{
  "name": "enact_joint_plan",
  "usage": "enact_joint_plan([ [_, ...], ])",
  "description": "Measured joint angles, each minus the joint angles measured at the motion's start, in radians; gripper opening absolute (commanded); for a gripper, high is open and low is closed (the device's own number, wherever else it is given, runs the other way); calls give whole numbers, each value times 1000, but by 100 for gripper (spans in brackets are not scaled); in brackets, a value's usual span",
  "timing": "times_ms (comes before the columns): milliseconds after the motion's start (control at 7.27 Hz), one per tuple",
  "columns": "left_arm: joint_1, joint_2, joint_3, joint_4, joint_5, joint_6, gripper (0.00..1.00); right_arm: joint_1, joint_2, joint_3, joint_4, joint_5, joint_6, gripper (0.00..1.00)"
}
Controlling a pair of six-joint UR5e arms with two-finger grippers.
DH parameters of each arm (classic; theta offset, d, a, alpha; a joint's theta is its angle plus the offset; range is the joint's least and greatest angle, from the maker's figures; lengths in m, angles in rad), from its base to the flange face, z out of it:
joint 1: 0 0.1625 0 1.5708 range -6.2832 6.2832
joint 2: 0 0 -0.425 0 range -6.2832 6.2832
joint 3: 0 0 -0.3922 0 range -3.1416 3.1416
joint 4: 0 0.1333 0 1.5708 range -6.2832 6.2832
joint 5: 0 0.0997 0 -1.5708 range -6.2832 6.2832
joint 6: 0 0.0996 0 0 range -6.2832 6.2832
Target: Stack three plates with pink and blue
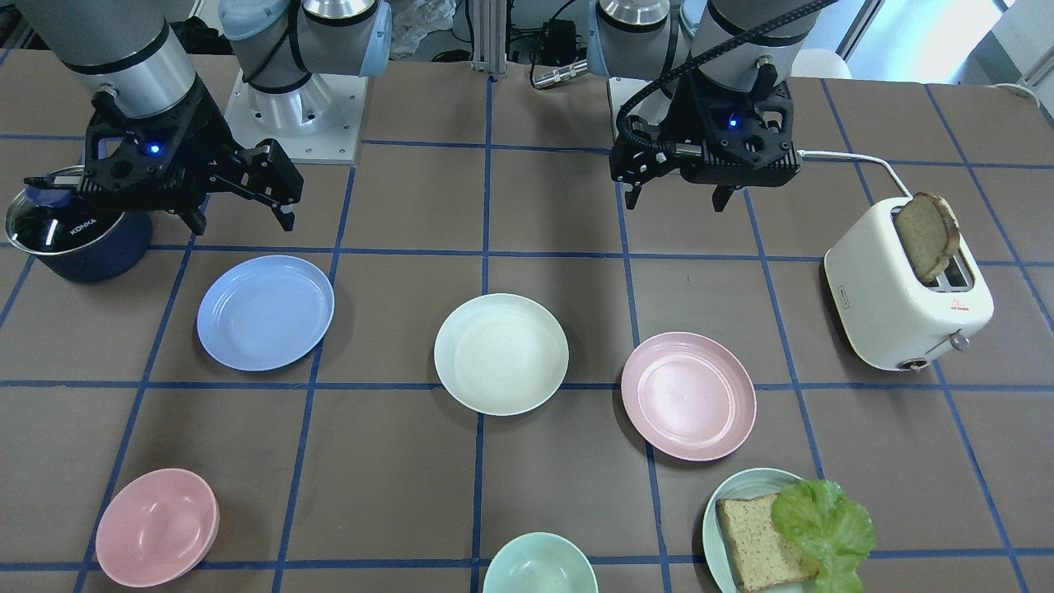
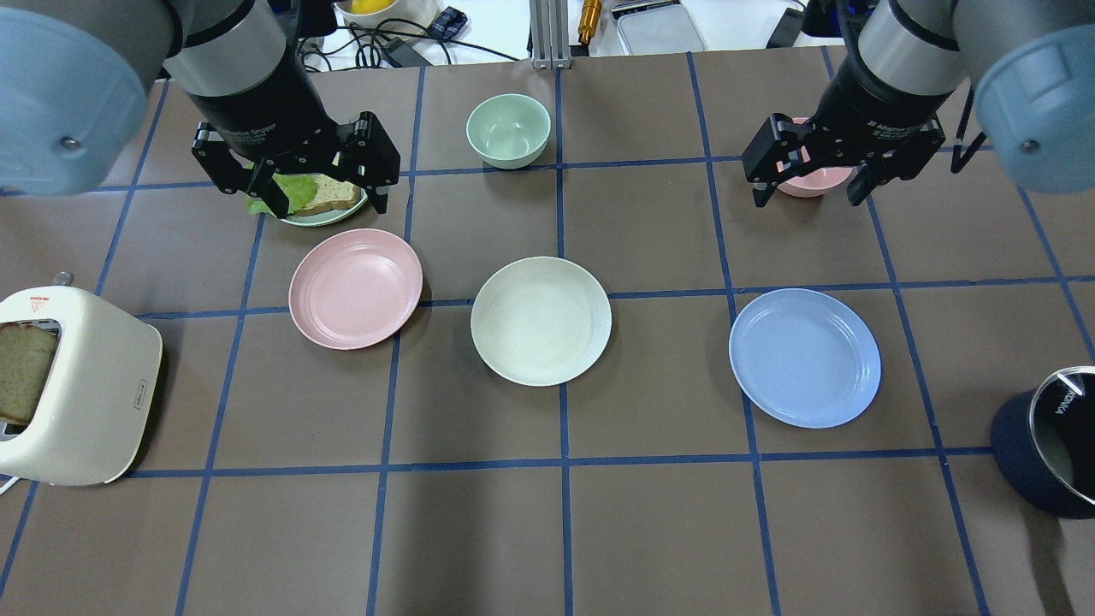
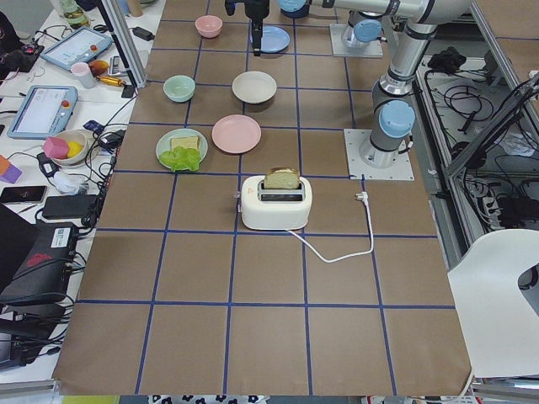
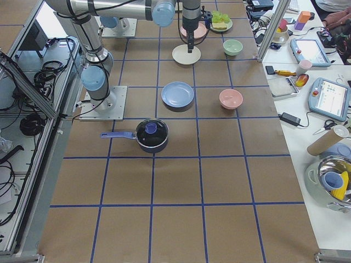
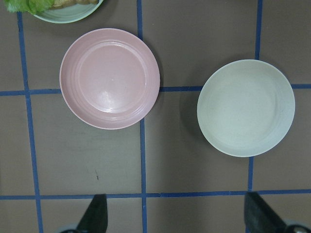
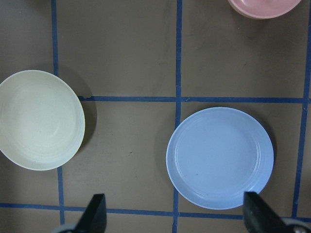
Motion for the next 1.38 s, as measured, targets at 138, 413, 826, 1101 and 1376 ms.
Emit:
enact_joint_plan([
  [138,1,0,0,-1,1,0,100,0,0,-1,0,-3,1,100],
  [413,1,1,0,-3,2,0,100,26,1,-6,-2,-8,38,100],
  [826,0,2,-1,-5,3,0,100,77,8,-11,-5,-13,66,100],
  [1101,0,2,-2,-5,3,0,100,72,9,-21,-4,-21,63,100],
  [1376,0,2,-2,-5,4,0,100,71,4,-34,6,-49,66,100],
])
